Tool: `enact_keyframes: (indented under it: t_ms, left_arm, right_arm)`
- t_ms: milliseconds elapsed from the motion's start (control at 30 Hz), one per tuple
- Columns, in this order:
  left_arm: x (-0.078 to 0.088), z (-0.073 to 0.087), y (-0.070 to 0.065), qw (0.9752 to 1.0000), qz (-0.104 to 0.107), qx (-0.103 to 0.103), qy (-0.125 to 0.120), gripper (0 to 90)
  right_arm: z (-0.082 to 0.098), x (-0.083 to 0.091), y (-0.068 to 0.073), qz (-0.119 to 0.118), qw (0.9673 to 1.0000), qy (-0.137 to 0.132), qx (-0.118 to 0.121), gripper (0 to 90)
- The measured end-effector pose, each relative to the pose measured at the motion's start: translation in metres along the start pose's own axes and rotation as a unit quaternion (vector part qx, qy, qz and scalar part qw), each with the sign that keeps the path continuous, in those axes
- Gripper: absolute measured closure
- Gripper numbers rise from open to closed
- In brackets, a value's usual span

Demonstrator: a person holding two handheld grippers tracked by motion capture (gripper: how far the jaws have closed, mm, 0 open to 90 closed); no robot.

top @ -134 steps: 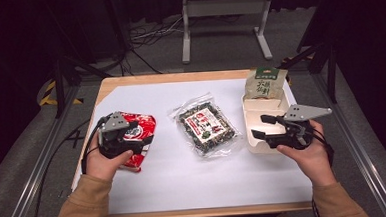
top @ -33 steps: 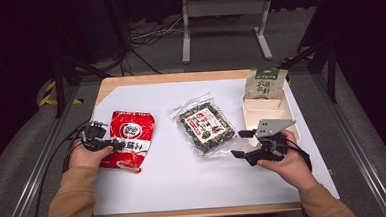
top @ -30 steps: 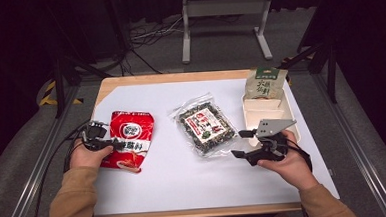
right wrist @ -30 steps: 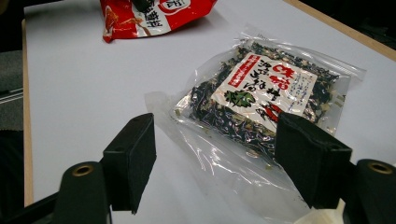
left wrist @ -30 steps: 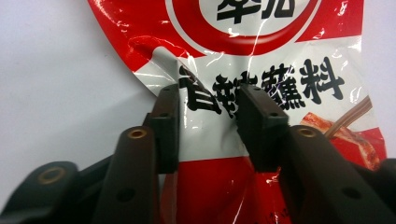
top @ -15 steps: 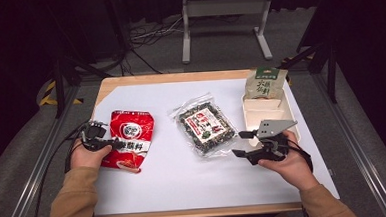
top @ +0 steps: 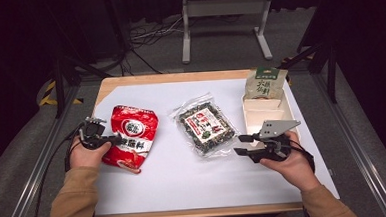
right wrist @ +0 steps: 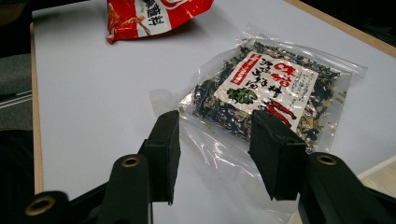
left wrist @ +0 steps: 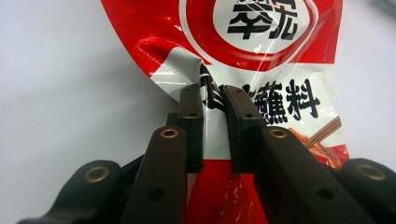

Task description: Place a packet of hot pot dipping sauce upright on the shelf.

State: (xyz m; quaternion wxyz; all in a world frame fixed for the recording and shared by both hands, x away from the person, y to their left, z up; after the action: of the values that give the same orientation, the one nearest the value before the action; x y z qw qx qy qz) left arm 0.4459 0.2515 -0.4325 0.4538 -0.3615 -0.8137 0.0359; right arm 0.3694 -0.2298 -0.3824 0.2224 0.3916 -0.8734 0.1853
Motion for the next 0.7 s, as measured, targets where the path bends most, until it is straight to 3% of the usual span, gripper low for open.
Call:
enact_keyframes:
  t_ms: [100, 300, 367, 433, 600, 700]
  left_arm:
    - [0.002, -0.002, -0.006, 0.9999, 0.005, -0.01, -0.002, 78.6]
    - [0.01, -0.013, -0.036, 0.9977, 0.015, -0.058, -0.032, 78.7]
    - [0.008, -0.016, -0.047, 0.9946, 0.026, -0.093, -0.038, 78.6]
    - [0.007, -0.018, -0.056, 0.992, 0.033, -0.112, -0.046, 78.7]
    - [0.004, -0.021, -0.077, 0.987, 0.053, -0.141, -0.056, 78.7]
    - [0.003, -0.023, -0.092, 0.9826, 0.066, -0.159, -0.069, 78.7]
  right_arm:
    - [-0.001, 0.001, 0.0, 0.003, 1.0, -0.001, 0.002, 51.7]
    - [-0.004, 0.001, 0.002, 0.005, 1.0, -0.005, 0.0, 47.9]
    - [-0.004, 0.002, 0.003, 0.004, 1.0, -0.009, -0.001, 47.9]
    - [-0.005, 0.002, 0.004, 0.003, 0.9999, -0.014, -0.007, 47.9]
    - [-0.008, 0.005, 0.006, -0.001, 0.9997, -0.019, -0.013, 47.2]
    - [-0.009, 0.005, 0.008, -0.001, 0.9996, -0.019, -0.019, 46.0]
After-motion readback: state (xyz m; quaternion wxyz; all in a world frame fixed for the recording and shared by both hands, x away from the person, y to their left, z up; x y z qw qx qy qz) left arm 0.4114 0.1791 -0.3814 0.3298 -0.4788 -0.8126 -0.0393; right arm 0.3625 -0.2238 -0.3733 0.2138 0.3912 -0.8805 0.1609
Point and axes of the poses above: each handheld gripper's, and its own axes: x roughly backward along the jaws, z roughly out of its underside, y roughly to its left, the point moved 3 cm from there along -x, roughly forward along the jaws, and after that the axes turned 12 degrees about z, right-handed, at the moved point
